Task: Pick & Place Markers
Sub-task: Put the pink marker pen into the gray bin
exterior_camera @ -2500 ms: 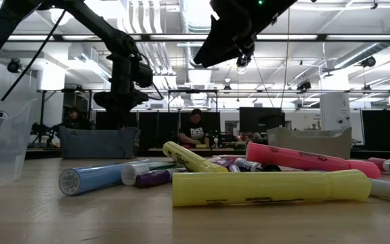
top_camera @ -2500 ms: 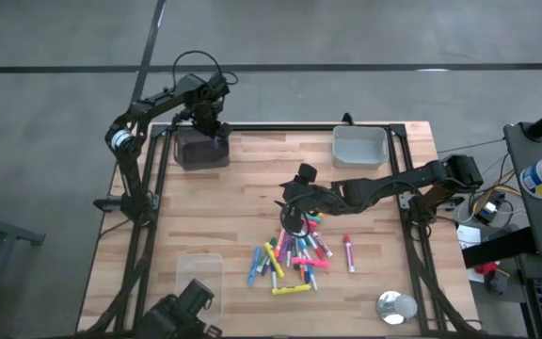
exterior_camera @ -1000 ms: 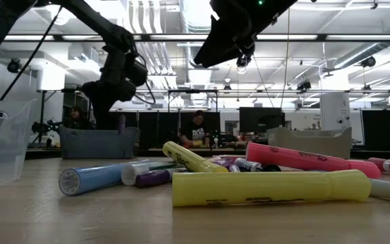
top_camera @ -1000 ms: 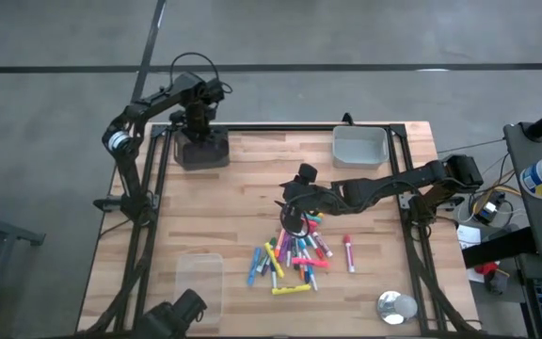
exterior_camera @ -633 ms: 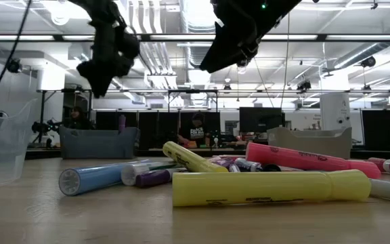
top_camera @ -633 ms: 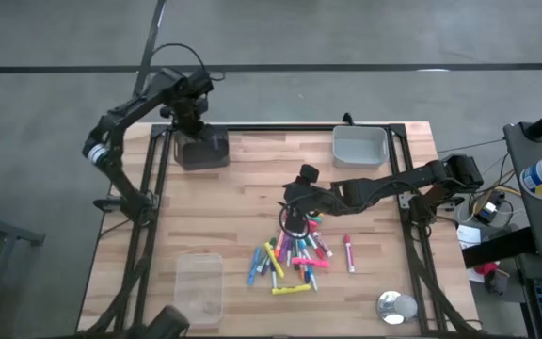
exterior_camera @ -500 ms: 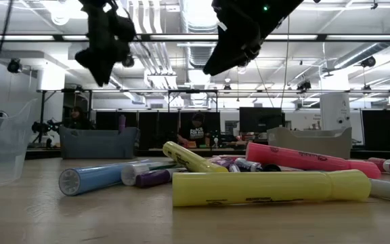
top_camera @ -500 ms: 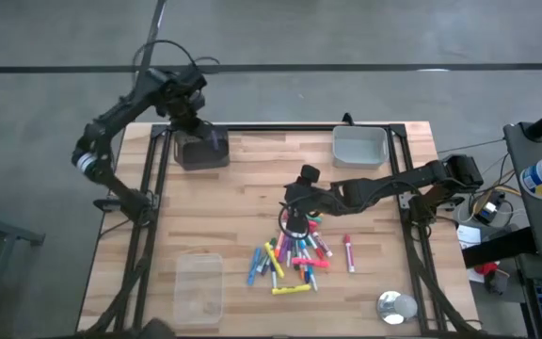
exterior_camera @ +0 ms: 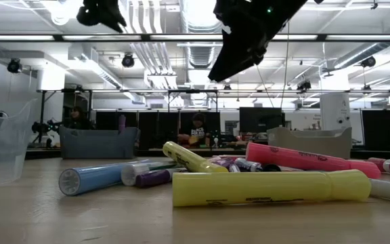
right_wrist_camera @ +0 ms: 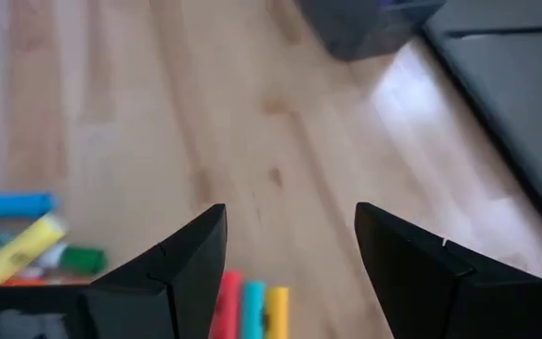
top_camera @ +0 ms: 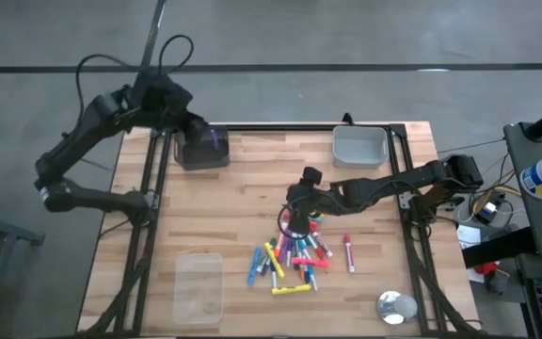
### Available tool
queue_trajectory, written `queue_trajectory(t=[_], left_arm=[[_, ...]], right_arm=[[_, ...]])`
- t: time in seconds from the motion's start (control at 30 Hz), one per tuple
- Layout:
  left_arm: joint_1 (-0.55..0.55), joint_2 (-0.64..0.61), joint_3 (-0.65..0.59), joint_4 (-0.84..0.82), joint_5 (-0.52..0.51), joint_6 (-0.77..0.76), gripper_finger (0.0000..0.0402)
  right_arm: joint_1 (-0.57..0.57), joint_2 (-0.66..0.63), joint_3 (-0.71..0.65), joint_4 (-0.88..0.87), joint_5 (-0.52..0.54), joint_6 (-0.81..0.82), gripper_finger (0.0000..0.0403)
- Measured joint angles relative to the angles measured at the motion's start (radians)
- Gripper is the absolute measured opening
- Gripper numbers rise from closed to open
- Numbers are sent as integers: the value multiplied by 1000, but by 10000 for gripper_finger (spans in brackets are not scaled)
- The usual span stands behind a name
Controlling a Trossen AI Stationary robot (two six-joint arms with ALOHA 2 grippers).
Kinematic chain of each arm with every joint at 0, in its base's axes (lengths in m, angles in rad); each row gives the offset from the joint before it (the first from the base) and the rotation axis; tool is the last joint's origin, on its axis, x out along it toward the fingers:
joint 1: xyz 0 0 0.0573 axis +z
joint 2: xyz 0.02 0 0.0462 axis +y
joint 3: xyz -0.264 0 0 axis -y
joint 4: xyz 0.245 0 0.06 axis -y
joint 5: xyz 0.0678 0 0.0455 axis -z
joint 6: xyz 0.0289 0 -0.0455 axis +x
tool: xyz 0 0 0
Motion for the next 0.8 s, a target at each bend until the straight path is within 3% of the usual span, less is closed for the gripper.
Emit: queue_trajectory(t=[0.33,0.53,0.8], left_arm=[[-243,-203,-335,353,-1,-66,113],[-365,-276,-529,608,-1,-100,113],[-492,-291,-657,864,-1,-115,113]], right_arm=[[7,0,0,-80,-235,14,233],[19,0,0,-187,-241,68,233],[67,0,0,-266,-241,123,232]])
